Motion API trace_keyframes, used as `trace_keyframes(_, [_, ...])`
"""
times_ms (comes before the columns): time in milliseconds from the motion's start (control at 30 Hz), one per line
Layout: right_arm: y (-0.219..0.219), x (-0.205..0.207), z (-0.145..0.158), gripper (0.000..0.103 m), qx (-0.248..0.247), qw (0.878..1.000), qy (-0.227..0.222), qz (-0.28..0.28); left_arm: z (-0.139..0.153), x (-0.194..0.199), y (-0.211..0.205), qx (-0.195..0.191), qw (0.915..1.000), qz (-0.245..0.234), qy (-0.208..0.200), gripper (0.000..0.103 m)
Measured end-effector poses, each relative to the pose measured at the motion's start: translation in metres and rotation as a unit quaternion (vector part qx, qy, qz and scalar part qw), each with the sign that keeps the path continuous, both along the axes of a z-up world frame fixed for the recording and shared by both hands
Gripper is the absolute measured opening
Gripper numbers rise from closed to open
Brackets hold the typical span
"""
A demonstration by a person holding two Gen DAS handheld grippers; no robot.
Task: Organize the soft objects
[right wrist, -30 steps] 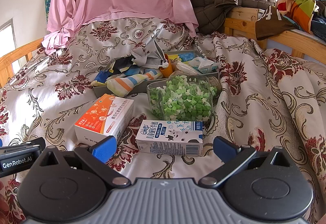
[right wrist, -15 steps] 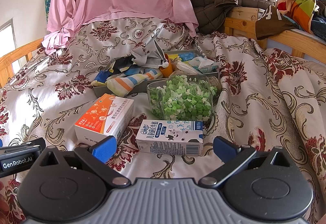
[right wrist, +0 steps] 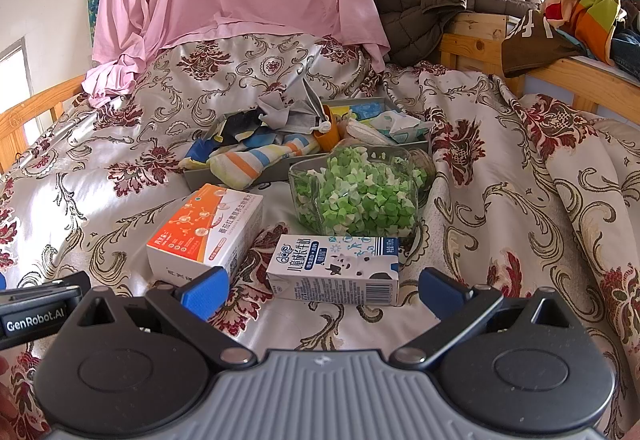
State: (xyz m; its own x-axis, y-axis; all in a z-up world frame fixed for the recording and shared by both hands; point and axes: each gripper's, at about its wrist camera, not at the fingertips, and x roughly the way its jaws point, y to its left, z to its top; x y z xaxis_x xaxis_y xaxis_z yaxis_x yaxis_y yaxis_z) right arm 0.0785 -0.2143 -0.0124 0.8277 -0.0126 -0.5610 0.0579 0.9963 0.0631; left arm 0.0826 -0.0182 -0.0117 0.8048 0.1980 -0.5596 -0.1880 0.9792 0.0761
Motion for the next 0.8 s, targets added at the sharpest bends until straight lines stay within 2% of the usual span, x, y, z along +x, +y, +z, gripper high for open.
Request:
trace_keyframes(467, [0.0,0.0,-0.0003,0.103,0.0,1.0,0.0,0.0,-0.0035,-0.0069,0.0053,-0.004,0.9998,0.01,0.016,0.102])
trace_keyframes(800, [0.0008,-0.0003,-0.0024,0.103,0.001,1.0,0.003,0.0,0.0007,-0.0075,0.002,-0.001,0.9999,0.003,0.012,0.102])
